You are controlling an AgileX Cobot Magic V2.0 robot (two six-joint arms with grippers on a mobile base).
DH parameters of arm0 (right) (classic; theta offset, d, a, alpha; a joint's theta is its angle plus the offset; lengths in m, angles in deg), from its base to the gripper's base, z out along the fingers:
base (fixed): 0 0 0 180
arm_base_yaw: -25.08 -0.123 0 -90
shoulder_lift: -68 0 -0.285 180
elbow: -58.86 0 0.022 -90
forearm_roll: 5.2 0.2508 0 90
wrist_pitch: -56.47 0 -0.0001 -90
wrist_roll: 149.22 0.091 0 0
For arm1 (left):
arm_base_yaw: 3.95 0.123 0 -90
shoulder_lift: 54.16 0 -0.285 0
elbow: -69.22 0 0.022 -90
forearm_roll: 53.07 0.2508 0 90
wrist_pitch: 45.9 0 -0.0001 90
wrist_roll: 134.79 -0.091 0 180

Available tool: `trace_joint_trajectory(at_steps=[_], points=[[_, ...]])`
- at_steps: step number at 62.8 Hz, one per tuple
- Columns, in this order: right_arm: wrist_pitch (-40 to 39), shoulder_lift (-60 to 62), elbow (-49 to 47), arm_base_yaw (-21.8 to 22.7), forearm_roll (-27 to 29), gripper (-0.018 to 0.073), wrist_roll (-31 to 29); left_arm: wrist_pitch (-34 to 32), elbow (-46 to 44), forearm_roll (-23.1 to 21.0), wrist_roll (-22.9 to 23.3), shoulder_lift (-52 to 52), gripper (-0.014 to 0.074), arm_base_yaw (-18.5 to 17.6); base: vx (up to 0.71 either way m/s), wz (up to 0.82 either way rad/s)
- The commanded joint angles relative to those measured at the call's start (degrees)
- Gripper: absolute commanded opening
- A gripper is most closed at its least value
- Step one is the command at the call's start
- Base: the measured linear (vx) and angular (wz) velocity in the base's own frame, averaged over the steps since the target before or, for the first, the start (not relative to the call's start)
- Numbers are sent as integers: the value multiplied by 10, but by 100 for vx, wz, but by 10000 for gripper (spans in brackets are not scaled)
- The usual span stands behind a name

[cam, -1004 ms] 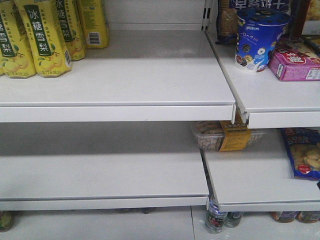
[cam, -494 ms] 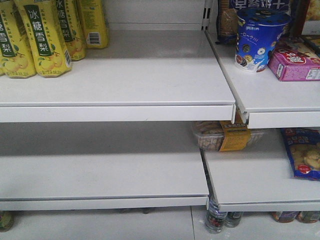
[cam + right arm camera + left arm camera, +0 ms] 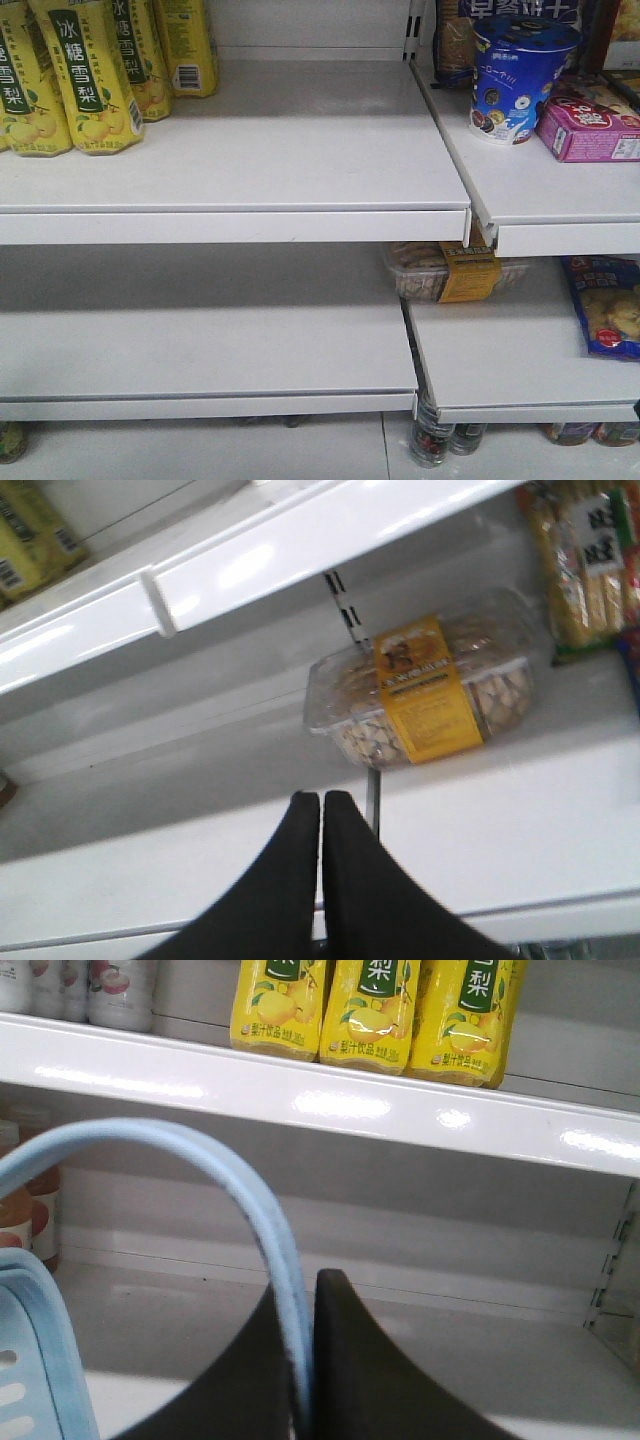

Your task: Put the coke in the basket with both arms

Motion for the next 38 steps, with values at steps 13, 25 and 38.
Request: trace_joint_trajectory(at_steps=[13,25,38], points=[[-250,37,113,76,127,-5,-162,-87,-18,21,-23,-12,-6,0,0,0],[-245,76,113,104,74,-5,-209,-87,-18,21,-23,-12,-6,0,0,0],[-247,76,113,178,69,-5,-248,-87,-18,21,-23,-12,-6,0,0,0]])
